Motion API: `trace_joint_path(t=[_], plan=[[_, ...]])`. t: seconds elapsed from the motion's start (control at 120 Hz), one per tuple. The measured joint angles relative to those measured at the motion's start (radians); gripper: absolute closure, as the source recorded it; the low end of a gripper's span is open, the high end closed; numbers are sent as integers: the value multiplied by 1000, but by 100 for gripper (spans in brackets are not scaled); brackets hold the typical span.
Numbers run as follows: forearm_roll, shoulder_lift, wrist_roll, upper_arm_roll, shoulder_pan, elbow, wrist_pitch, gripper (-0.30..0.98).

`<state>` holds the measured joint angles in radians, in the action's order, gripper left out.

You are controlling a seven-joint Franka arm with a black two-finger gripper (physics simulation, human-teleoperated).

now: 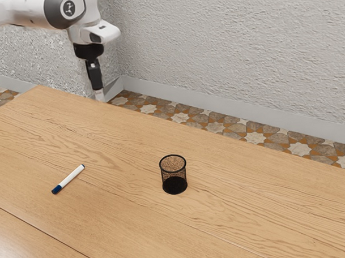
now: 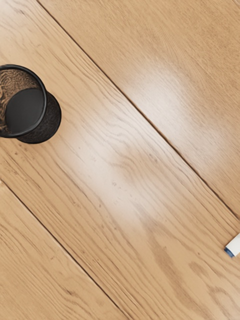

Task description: Put the marker into the pen holder.

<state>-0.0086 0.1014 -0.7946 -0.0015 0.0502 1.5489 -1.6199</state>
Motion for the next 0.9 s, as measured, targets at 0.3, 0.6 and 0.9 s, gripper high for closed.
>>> trace_joint_path(t=[0.3,0.6,0.9], plan=[[0,-23,-63,0,19,44,0,0],[1,-82,34,101,53,300,-51,0],[47,-43,90,210,95,518,-386,0]])
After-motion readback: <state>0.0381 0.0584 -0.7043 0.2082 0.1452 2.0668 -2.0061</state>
